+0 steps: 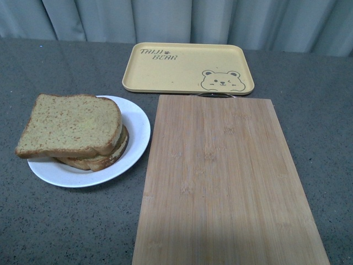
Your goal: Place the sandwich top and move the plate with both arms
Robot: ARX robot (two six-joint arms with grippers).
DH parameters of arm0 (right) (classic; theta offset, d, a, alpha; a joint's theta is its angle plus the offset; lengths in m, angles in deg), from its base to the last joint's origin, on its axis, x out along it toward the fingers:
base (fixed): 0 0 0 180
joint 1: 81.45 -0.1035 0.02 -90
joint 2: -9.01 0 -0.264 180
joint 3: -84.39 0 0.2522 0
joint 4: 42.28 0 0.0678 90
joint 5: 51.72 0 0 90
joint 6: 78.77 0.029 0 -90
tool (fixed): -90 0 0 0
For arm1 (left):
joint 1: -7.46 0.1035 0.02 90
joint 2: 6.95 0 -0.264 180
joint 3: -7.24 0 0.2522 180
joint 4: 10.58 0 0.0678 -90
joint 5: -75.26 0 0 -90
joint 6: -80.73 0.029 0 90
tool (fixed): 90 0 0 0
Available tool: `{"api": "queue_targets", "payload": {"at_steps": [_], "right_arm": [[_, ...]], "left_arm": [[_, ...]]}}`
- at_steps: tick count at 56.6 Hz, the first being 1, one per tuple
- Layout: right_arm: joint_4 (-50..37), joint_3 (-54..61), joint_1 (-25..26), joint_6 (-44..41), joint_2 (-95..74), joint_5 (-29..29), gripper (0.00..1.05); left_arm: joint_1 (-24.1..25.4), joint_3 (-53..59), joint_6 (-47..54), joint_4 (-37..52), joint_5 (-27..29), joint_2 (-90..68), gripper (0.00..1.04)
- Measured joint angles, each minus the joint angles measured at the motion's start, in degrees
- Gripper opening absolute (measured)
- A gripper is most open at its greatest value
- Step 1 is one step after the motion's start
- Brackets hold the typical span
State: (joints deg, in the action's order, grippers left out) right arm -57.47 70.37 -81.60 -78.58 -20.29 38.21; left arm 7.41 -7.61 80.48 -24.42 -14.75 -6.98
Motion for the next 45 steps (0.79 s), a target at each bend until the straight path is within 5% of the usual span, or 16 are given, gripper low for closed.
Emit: {"api": "queue_targets", "payload": {"at_steps": [45], "right_arm": [[17.2, 0.0, 0.0, 0.0, 17.8, 0.0, 0.01]], "left_arm": [[0.0, 0.0, 0.0, 0.0, 0.0, 0.0, 0.98]]}}
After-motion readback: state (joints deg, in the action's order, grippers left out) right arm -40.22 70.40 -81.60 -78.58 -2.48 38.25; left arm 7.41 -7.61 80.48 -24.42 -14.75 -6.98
